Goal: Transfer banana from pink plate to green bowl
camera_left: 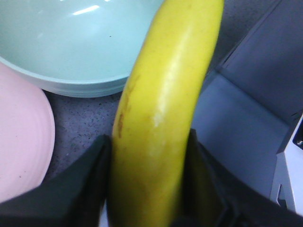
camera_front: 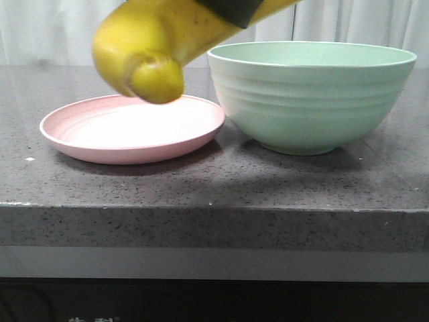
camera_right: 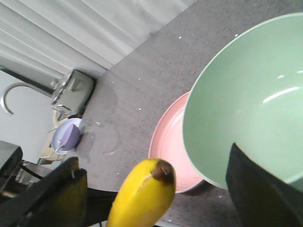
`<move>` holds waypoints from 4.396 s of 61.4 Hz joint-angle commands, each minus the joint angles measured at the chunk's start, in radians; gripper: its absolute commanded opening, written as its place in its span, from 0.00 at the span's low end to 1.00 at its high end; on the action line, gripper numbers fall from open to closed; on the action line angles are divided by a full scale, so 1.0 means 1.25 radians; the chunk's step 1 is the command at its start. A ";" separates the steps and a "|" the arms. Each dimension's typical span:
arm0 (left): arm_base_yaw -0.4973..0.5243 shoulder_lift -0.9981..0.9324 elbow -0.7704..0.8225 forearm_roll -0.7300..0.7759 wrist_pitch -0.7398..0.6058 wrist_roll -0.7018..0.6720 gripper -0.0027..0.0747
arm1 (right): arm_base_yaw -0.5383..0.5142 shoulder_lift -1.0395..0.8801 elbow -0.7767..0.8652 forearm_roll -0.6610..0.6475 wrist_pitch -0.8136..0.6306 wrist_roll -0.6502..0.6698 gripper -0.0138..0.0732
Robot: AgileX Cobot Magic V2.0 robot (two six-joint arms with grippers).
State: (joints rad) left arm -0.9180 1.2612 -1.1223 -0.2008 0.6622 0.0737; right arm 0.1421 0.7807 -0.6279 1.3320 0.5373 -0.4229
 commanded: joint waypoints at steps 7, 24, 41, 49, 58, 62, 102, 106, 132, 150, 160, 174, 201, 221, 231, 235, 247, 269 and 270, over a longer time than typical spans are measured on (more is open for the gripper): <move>-0.007 -0.026 -0.023 -0.010 -0.065 0.000 0.10 | 0.003 0.124 -0.029 0.302 0.114 -0.215 0.86; -0.007 -0.026 -0.023 -0.007 -0.069 0.000 0.11 | 0.086 0.226 -0.029 0.335 0.171 -0.250 0.83; -0.007 -0.026 -0.023 -0.006 -0.086 0.000 0.11 | 0.127 0.262 -0.029 0.336 0.169 -0.255 0.53; -0.007 -0.026 -0.023 -0.005 -0.082 0.000 0.12 | 0.127 0.263 -0.029 0.338 0.167 -0.265 0.43; -0.007 -0.026 -0.023 0.015 -0.081 0.000 0.30 | 0.127 0.263 -0.035 0.333 0.165 -0.289 0.40; -0.006 -0.026 -0.023 0.031 -0.081 0.000 0.44 | 0.127 0.263 -0.046 0.314 0.165 -0.298 0.40; 0.258 -0.156 -0.023 0.048 -0.059 -0.014 0.77 | -0.051 0.379 -0.467 -0.118 0.100 -0.297 0.40; 0.292 -0.159 -0.023 0.048 -0.044 -0.014 0.77 | -0.053 0.436 -0.521 -0.169 0.099 -0.297 0.40; 0.367 -0.159 -0.023 0.048 -0.024 -0.014 0.77 | 0.003 0.666 -0.631 -0.414 0.111 -0.297 0.40; 0.367 -0.159 -0.023 0.048 -0.025 -0.014 0.77 | 0.022 0.669 -0.631 -0.417 0.109 -0.297 0.70; 0.367 -0.159 -0.023 0.050 -0.036 -0.014 0.77 | 0.019 0.653 -0.643 -0.470 0.133 -0.235 0.78; 0.375 -0.159 -0.023 0.071 -0.061 -0.014 0.77 | -0.032 0.542 -0.673 -0.678 0.276 0.124 0.73; 0.633 -0.159 -0.023 0.068 -0.091 -0.014 0.04 | -0.116 0.442 -0.693 -0.875 0.439 0.257 0.09; 0.691 -0.275 0.077 0.026 -0.114 -0.014 0.01 | -0.083 0.205 -0.423 -0.879 0.175 0.194 0.09; 0.690 -0.433 0.235 0.026 -0.200 -0.014 0.01 | -0.063 0.011 -0.188 -0.879 0.005 0.188 0.08; 0.690 -0.501 0.297 0.026 -0.232 -0.014 0.01 | -0.063 -0.070 -0.103 -0.879 -0.051 0.188 0.08; 0.690 -0.702 0.459 0.026 -0.260 -0.014 0.01 | -0.063 -0.320 0.099 -0.879 -0.130 0.188 0.08; 0.690 -0.917 0.585 0.026 -0.263 -0.014 0.01 | -0.063 -0.584 0.211 -0.879 -0.156 0.188 0.08; 0.690 -0.917 0.585 0.026 -0.265 -0.014 0.01 | -0.063 -0.586 0.211 -0.879 -0.159 0.188 0.08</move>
State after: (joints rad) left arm -0.0555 0.1127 -0.3687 -0.1558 0.4277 0.0640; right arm 0.0622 0.0553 -0.3429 0.2277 0.4504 -0.1785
